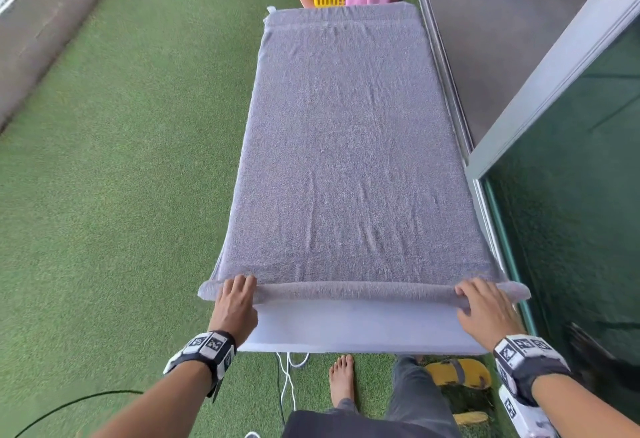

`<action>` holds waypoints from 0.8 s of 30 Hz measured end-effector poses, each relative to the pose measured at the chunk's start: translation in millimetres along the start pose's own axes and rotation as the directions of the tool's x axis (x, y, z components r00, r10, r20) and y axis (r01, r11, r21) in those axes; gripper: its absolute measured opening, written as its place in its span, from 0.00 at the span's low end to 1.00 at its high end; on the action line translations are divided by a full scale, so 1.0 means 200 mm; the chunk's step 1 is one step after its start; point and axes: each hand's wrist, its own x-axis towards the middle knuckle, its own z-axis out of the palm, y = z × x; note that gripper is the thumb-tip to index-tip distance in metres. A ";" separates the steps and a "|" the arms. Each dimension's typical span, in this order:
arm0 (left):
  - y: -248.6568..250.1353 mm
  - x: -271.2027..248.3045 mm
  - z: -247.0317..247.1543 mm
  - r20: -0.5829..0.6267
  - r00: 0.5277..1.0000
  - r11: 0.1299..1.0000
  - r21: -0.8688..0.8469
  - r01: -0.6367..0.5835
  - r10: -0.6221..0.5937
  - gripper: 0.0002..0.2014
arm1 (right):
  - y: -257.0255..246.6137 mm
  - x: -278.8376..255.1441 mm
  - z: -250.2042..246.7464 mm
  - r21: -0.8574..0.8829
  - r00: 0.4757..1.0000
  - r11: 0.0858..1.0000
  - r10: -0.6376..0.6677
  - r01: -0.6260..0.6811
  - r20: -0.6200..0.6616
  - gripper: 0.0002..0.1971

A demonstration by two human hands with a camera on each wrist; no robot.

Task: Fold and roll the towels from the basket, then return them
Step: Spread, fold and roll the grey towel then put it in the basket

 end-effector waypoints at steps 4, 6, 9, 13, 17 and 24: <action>0.02 0.03 -0.01 -0.018 0.999 0.998 -0.049 0.040 -0.040 0.17 | 0.01 0.03 0.02 0.104 0.999 0.994 0.025 -0.022 -0.025 0.18; 0.04 0.02 -0.03 -0.021 0.999 0.997 -0.059 0.041 -0.043 0.15 | 0.00 0.02 0.01 0.131 0.998 0.990 0.050 -0.044 -0.041 0.16; 0.04 -0.02 -0.03 -0.009 1.000 0.998 -0.056 0.029 -0.029 0.11 | -0.02 -0.03 0.00 0.100 0.996 0.991 0.087 -0.084 -0.022 0.14; 0.01 -0.12 -0.01 0.029 0.999 0.997 -0.070 0.036 -0.034 0.09 | -0.02 -0.14 0.02 0.048 0.995 0.994 0.095 -0.097 0.037 0.12; -0.02 -0.23 0.01 0.100 0.995 0.995 -0.097 0.026 -0.016 0.12 | 0.01 -0.28 0.07 0.050 0.989 0.993 0.099 -0.105 0.107 0.06; -0.04 -0.28 0.01 -0.015 1.000 0.991 -0.133 -0.002 -0.001 0.11 | 0.02 -0.32 0.11 0.154 0.982 0.986 0.090 -0.064 -0.165 0.10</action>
